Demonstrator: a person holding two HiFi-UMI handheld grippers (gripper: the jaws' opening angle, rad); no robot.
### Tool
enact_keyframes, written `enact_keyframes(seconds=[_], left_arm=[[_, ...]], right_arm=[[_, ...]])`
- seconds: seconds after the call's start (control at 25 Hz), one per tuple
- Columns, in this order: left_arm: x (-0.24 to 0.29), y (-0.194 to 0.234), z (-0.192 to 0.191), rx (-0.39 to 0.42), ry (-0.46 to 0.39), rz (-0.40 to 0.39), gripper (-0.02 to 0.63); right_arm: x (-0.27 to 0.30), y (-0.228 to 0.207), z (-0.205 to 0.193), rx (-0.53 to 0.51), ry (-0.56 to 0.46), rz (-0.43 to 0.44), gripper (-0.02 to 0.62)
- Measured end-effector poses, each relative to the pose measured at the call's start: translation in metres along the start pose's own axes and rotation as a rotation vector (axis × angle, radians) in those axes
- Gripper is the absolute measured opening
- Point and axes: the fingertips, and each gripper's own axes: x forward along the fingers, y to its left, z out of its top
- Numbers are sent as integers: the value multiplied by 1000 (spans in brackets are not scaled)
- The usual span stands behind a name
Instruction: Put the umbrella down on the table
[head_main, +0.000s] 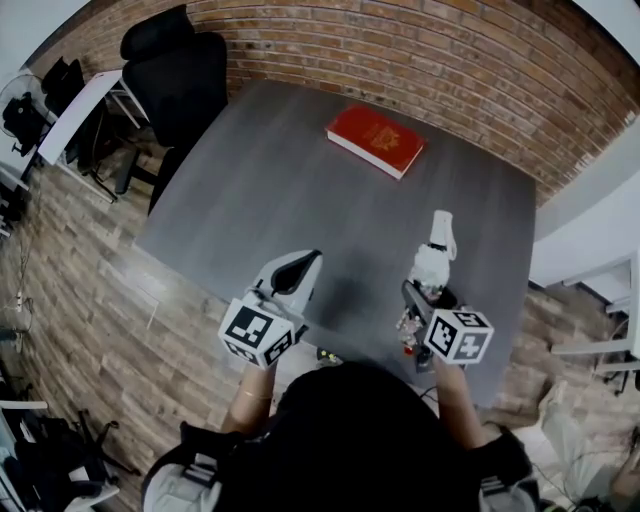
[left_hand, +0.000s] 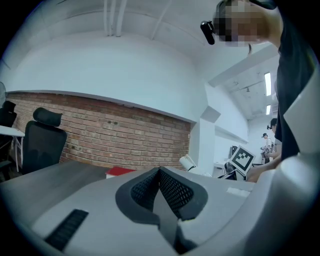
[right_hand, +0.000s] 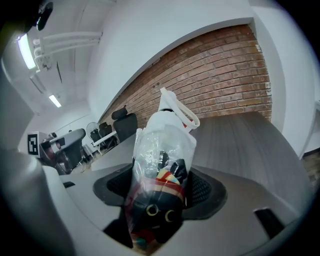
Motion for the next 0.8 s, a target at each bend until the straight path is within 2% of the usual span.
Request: enact_keyframes(seconds=[0.8], left_arm=[[44, 38, 1, -1, 20, -113, 2]], right_arm=[[39, -19, -10, 30, 64, -125, 288]])
